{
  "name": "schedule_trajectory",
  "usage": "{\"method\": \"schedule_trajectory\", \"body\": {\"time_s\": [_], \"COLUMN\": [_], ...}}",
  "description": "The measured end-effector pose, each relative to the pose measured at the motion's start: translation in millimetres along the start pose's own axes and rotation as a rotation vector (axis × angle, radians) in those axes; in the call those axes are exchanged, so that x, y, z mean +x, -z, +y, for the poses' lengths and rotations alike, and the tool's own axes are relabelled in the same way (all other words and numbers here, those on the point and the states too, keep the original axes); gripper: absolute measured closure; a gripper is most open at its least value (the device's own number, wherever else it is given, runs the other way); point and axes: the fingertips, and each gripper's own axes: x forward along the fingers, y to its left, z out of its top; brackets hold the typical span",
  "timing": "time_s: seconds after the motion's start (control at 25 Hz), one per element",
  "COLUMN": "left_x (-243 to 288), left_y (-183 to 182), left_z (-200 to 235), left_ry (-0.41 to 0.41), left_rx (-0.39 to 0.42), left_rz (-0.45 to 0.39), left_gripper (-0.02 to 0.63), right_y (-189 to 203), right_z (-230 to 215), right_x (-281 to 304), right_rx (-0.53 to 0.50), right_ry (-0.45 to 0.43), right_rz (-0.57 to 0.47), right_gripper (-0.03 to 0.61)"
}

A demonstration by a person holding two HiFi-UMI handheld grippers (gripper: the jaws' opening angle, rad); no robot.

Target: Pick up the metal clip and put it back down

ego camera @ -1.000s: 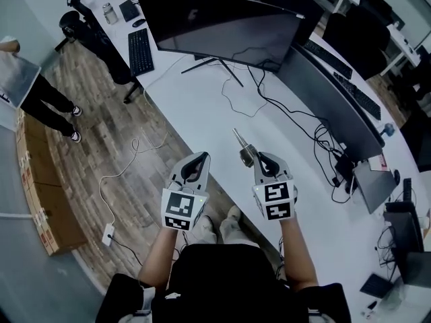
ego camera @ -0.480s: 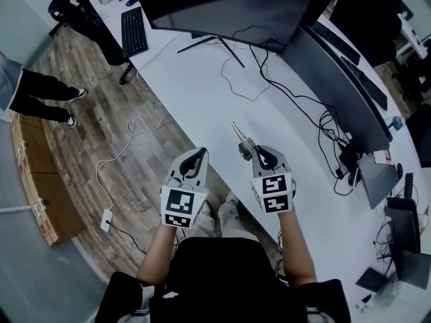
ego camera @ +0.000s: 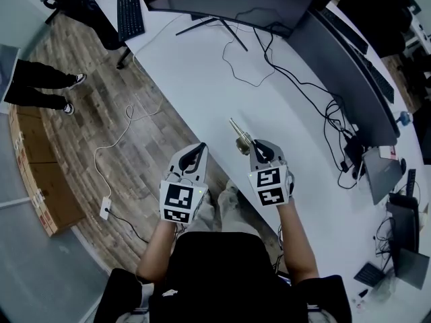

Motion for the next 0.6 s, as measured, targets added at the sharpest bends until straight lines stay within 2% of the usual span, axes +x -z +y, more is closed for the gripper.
{"method": "schedule_trajectory", "body": {"time_s": [0.16, 0.6], "left_x": [3, 12], "left_y": [15, 43], "left_z": [1, 3], "left_ry": [-0.001, -0.005], "left_rx": [-0.016, -0.027], "left_rz": [0.026, 0.074], "left_gripper": [0.604, 0.604], "right_y": [14, 46], "right_z": [3, 2], "right_x": [12, 45], "right_rx": [-0.053, -0.113], "right_ry": [-0.002, -0.006], "right_rz": [0.041, 0.122], "right_gripper": [0.549, 0.549]}}
